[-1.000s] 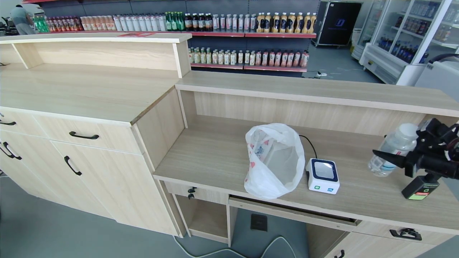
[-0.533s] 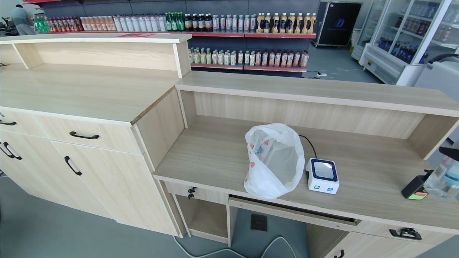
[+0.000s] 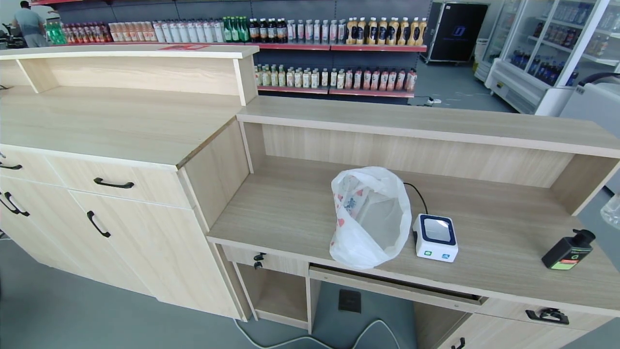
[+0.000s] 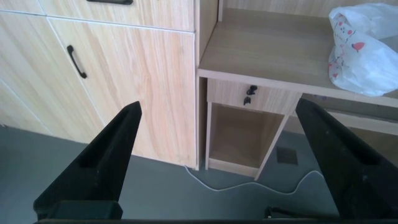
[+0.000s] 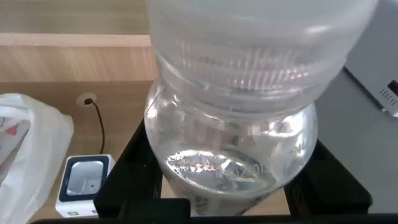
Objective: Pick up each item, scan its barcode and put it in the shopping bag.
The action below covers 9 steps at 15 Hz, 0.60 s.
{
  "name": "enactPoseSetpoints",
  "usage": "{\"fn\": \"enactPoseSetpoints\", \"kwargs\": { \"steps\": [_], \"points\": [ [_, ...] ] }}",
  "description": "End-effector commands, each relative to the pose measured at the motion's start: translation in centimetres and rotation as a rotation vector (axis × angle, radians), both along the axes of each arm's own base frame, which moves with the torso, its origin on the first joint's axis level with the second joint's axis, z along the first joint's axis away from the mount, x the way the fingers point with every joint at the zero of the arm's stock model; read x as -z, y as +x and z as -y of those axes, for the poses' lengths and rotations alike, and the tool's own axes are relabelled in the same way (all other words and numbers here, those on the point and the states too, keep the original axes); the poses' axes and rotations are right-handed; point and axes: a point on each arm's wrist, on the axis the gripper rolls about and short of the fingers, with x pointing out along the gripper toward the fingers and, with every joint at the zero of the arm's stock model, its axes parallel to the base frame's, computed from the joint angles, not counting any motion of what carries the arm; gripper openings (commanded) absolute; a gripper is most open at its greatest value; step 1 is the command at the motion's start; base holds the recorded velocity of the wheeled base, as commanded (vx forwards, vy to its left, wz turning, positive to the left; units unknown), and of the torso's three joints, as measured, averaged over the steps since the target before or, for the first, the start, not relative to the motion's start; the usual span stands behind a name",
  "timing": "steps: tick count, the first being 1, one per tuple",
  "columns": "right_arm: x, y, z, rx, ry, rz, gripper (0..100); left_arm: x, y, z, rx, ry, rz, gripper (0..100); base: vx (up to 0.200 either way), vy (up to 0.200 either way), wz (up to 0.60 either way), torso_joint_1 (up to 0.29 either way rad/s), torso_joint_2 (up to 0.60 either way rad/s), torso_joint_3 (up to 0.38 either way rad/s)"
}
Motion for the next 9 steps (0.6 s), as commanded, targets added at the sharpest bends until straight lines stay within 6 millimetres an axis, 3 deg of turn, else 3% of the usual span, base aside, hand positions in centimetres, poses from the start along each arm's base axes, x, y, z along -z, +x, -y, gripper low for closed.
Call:
{"fn": "enactPoseSetpoints", "kwargs": {
  "steps": [1, 5, 9],
  "points": [
    [1.5, 1.2, -0.8, -0.006, 0.024, -0.035, 0, 0.0, 0.0, 0.0, 0.000, 0.000, 0.000, 100, 0.000, 0.000, 0.00, 0.000, 0.00, 0.000],
    [2.3, 2.7, -3.2, 0.281, 0.013, -0.037, 0, 0.0, 0.0, 0.0, 0.000, 0.000, 0.000, 100, 0.000, 0.000, 0.00, 0.000, 0.00, 0.000],
    [3.6, 4.5, -3.8, 0.268, -0.001, -0.059, 0, 0.0, 0.0, 0.0, 0.000, -0.001, 0.000, 100, 0.000, 0.000, 0.00, 0.000, 0.00, 0.000]
  ]
}}
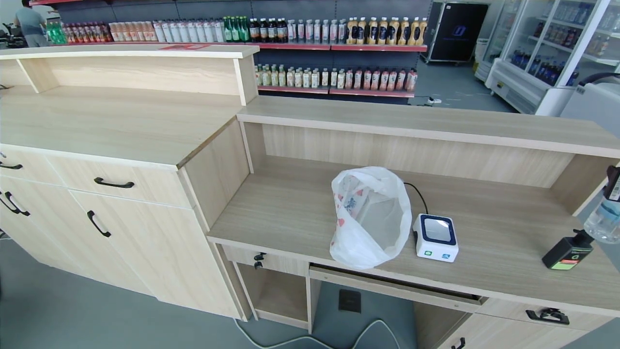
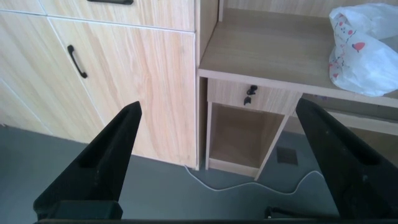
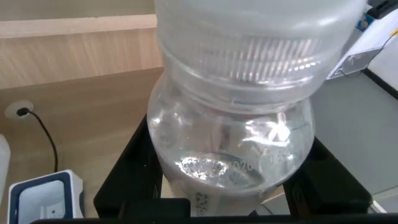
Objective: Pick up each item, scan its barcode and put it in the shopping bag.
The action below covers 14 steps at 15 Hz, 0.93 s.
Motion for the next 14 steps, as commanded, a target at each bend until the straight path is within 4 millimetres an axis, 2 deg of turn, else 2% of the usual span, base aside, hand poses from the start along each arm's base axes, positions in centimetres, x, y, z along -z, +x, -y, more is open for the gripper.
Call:
{"fn": "enactPoseSetpoints", "kwargs": {
  "steps": [1, 2, 4, 7, 9, 12, 13, 14],
  "points": [
    [1.2, 1.5, -0.7, -0.039, -0.006, -0.018, 0, 0.0, 0.0, 0.0, 0.000, 0.000, 0.000, 100, 0.000, 0.000, 0.00, 0.000, 0.00, 0.000],
    [1.3, 2.1, -1.5, -0.081, -0.010, -0.003, 0, 0.0, 0.0, 0.0, 0.000, 0.000, 0.000, 100, 0.000, 0.000, 0.00, 0.000, 0.00, 0.000],
    [1.7, 3.0, -2.3, -0.160, -0.024, 0.000, 0, 0.0, 0.0, 0.0, 0.000, -0.001, 0.000, 100, 0.000, 0.000, 0.60, 0.002, 0.00, 0.002],
    [2.5, 5.6, -4.1, -0.236, -0.078, 0.021, 0, 0.0, 0.0, 0.0, 0.000, 0.000, 0.000, 100, 0.000, 0.000, 0.60, 0.001, 0.00, 0.002],
    [3.2, 7.3, -4.6, -0.258, -0.093, 0.027, 0, 0.0, 0.0, 0.0, 0.000, 0.000, 0.000, 100, 0.000, 0.000, 0.60, 0.007, 0.00, 0.000],
    [5.4, 10.9, -4.9, -0.278, -0.087, 0.023, 0, 0.0, 0.0, 0.0, 0.000, 0.000, 0.000, 100, 0.000, 0.000, 0.60, -0.001, 0.00, 0.001],
    [6.8, 12.4, -4.9, -0.315, -0.075, 0.037, 0, 0.0, 0.0, 0.0, 0.000, 0.000, 0.000, 100, 0.000, 0.000, 0.60, 0.012, 0.00, 0.002],
    [7.2, 12.9, -5.1, -0.343, -0.070, 0.039, 0, 0.0, 0.0, 0.0, 0.000, -0.001, 0.000, 100, 0.000, 0.000, 0.00, 0.000, 0.00, 0.000]
  ]
}}
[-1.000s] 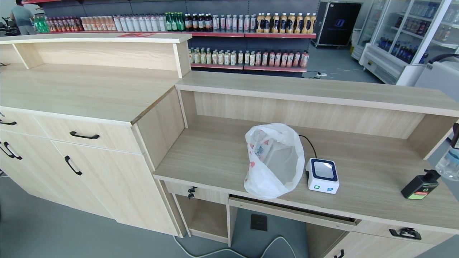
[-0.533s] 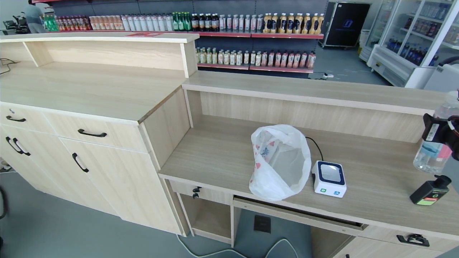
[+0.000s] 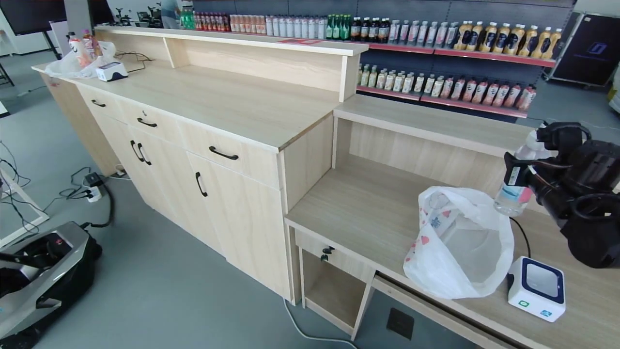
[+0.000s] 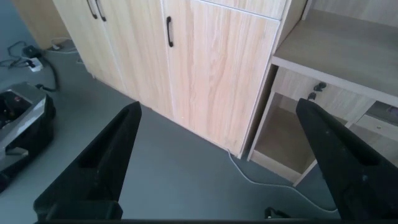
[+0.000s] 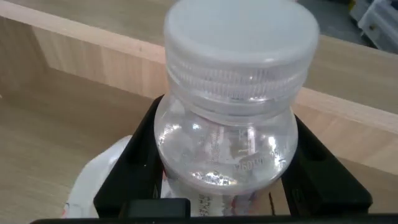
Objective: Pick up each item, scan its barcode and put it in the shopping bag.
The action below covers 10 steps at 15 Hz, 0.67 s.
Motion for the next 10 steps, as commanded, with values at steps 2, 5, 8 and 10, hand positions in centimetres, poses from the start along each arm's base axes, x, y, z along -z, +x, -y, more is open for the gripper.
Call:
{"fn": "enactPoseSetpoints", "kwargs": {
  "steps": [2, 5, 8, 10],
  "points": [
    [4.7, 4.9, -0.9, -0.117, 0.056, -0.023, 0, 0.0, 0.0, 0.0, 0.000, 0.000, 0.000, 100, 0.000, 0.000, 0.00, 0.000, 0.00, 0.000],
    [7.4, 7.4, -1.3, -0.271, 0.072, -0.050, 0, 0.0, 0.0, 0.0, 0.000, 0.000, 0.000, 100, 0.000, 0.000, 0.00, 0.000, 0.00, 0.000],
    [9.7, 8.2, -1.3, -0.289, 0.072, -0.093, 0, 0.0, 0.0, 0.0, 0.000, -0.001, 0.000, 100, 0.000, 0.000, 0.00, 0.000, 0.00, 0.000],
    [10.9, 9.0, -1.4, -0.292, 0.071, -0.092, 0, 0.0, 0.0, 0.0, 0.000, 0.000, 0.000, 100, 0.000, 0.000, 0.00, 0.000, 0.00, 0.000]
  ]
}}
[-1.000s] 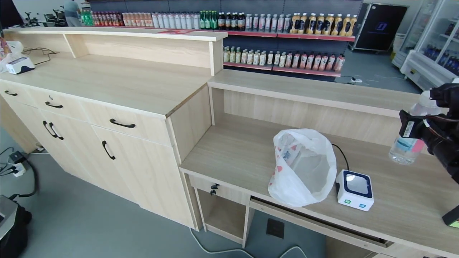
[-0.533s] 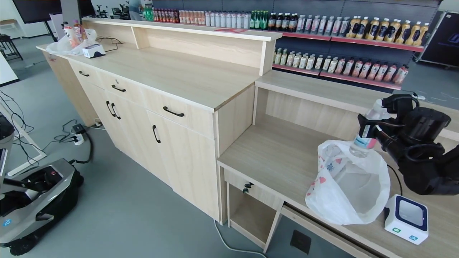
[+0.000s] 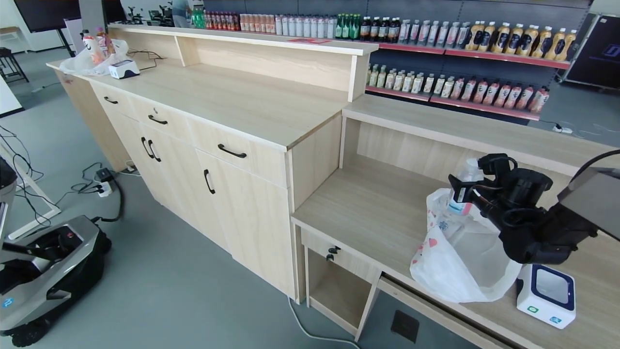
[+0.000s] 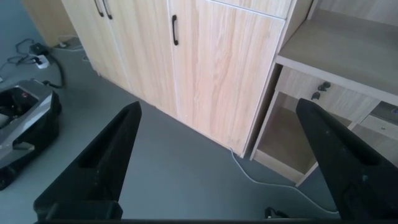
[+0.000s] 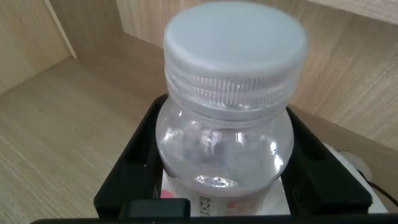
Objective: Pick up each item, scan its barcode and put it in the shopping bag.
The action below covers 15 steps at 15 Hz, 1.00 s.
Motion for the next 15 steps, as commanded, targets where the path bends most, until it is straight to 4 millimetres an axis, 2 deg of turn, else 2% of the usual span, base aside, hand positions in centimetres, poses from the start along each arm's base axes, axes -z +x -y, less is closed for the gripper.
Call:
{"fn": "enactPoseSetpoints", "kwargs": {
  "steps": [1, 3, 6, 15],
  "points": [
    [2.7, 1.0, -0.1, -0.009, 0.005, -0.031, 0, 0.0, 0.0, 0.0, 0.000, -0.001, 0.000, 100, 0.000, 0.000, 0.00, 0.000, 0.00, 0.000],
    [4.4, 1.4, 0.3, 0.001, 0.008, -0.057, 0, 0.0, 0.0, 0.0, 0.000, -0.001, 0.000, 100, 0.000, 0.000, 0.00, 0.000, 0.00, 0.000],
    [5.8, 1.8, 0.6, 0.005, 0.008, -0.048, 0, 0.0, 0.0, 0.0, 0.000, 0.000, 0.000, 100, 0.000, 0.000, 0.00, 0.000, 0.00, 0.000],
    [7.1, 1.0, 0.8, 0.011, 0.005, -0.090, 0, 0.0, 0.0, 0.0, 0.000, 0.000, 0.000, 100, 0.000, 0.000, 0.00, 0.000, 0.00, 0.000]
  ]
}}
